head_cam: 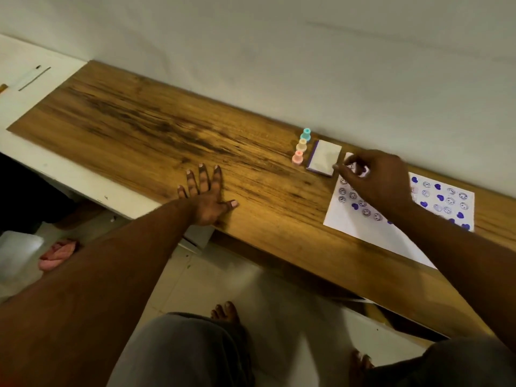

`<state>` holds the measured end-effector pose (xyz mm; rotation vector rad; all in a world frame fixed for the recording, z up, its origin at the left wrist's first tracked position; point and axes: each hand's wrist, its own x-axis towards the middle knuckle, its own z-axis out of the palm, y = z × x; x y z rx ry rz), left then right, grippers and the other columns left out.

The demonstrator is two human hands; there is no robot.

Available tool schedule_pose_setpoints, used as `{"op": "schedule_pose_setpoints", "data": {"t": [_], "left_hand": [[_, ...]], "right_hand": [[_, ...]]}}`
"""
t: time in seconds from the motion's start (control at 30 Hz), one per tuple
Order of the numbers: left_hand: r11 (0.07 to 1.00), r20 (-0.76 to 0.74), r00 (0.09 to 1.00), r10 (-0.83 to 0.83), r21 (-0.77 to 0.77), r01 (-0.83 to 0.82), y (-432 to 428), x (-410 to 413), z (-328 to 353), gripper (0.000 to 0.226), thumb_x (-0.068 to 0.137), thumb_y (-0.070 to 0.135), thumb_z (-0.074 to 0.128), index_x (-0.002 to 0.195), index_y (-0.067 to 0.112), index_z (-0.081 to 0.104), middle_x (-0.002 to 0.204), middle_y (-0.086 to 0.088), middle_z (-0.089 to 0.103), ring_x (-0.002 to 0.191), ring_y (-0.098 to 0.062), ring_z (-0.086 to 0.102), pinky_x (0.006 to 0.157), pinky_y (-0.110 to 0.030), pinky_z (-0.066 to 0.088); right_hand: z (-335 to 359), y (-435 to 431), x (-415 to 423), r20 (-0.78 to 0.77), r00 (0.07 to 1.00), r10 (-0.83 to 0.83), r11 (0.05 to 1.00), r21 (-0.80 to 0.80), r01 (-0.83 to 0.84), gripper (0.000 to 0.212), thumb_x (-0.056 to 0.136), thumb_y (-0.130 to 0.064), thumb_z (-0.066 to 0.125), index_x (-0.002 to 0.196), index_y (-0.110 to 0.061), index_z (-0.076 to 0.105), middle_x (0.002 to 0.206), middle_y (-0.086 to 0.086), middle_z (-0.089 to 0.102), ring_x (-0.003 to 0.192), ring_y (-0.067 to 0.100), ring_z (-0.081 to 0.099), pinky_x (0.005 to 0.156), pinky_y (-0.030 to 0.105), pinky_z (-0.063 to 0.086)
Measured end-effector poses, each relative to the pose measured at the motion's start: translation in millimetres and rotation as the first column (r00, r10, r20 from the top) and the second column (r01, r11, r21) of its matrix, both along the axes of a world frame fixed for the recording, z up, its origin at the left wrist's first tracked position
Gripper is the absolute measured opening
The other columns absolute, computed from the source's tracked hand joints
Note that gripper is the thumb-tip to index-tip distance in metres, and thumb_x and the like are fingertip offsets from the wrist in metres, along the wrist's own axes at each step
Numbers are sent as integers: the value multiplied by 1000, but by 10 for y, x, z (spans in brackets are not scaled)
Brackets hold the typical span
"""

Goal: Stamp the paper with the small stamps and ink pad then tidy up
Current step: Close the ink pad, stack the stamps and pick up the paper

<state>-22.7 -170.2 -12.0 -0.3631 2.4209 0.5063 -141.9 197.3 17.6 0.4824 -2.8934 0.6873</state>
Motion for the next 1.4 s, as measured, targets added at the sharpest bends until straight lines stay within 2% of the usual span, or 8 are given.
{"op": "schedule_pose_setpoints", "data": {"t": [0.2, 0.3, 0.4, 0.5, 0.63, 0.83, 1.0, 1.4], "left_hand": [[999, -49, 998, 28, -28, -29, 68, 9, -65, 106, 97, 73, 46, 158, 33, -32, 160, -10, -46, 148, -42, -37, 120, -63, -14], [991, -143, 988, 65, -110, -81, 231, 64, -175, 96, 93, 79, 29, 161, 36, -24, 167, -11, -34, 153, -42, -28, 122, -64, -10], [973, -363, 932, -19, -221, -67, 481, 196, -264, 78, 101, 67, 10, 167, 28, -6, 173, -16, -13, 157, -47, -10, 121, -70, 1], [920, -463, 818, -342, -343, 191, 992, 212, -254, 76, 103, 59, 18, 168, 22, 5, 173, -17, -4, 157, -46, 4, 119, -74, 15], [881, -508, 721, -471, -231, 413, 1930, 183, -220, 78, 100, 68, 25, 167, 35, 4, 176, 1, 3, 159, -30, 12, 122, -64, 17], [844, -506, 679, -533, -254, 473, 1939, 212, -244, 69, 99, 71, 25, 163, 51, 6, 174, 4, 13, 160, -30, 5, 121, -70, 6], [840, -494, 684, -537, -233, 490, 1964, 226, -242, 67, 99, 70, 28, 162, 49, 21, 173, 2, 17, 160, -32, 5, 120, -73, 5], [849, -513, 682, -521, -227, 478, 1971, 203, -255, 68, 98, 75, 17, 162, 50, 18, 174, 4, 14, 161, -29, 1, 121, -71, 5]], "right_hand": [[-140, 1790, 376, -63, 968, -243, 965, 83, 248, 53, 92, -64, 60, 123, -22, 64, 101, 4, 67, 96, 28, 60, 81, 41, 50], [-373, 2347, 470, 13, 939, -345, 933, 110, 341, 62, 94, -64, 54, 133, -16, 58, 117, 15, 61, 104, 35, 59, 86, 42, 50], [-541, 2440, 509, -2, 944, -330, 942, 73, 329, 65, 97, -61, 46, 136, -9, 56, 119, 18, 58, 103, 37, 58, 86, 42, 49], [-549, 2407, 495, -26, 951, -307, 949, 61, 308, 61, 101, -55, 42, 142, -11, 52, 124, 19, 57, 106, 36, 58, 86, 40, 48], [-616, 2476, 453, -59, 950, -306, 950, 49, 309, 61, 101, -56, 38, 142, -13, 53, 123, 18, 58, 104, 36, 59, 84, 40, 50], [-677, 2481, 405, -92, 948, -305, 946, 87, 312, 59, 100, -56, 44, 141, -14, 52, 120, 18, 59, 102, 35, 59, 82, 42, 53], [-694, 2472, 403, -105, 949, -298, 944, 114, 309, 63, 99, -61, 40, 135, -13, 58, 117, 16, 59, 101, 36, 59, 81, 42, 53], [-652, 2468, 424, -86, 939, -333, 935, 97, 340, 56, 97, -56, 48, 134, -15, 59, 114, 15, 59, 98, 34, 60, 78, 42, 54]]}}
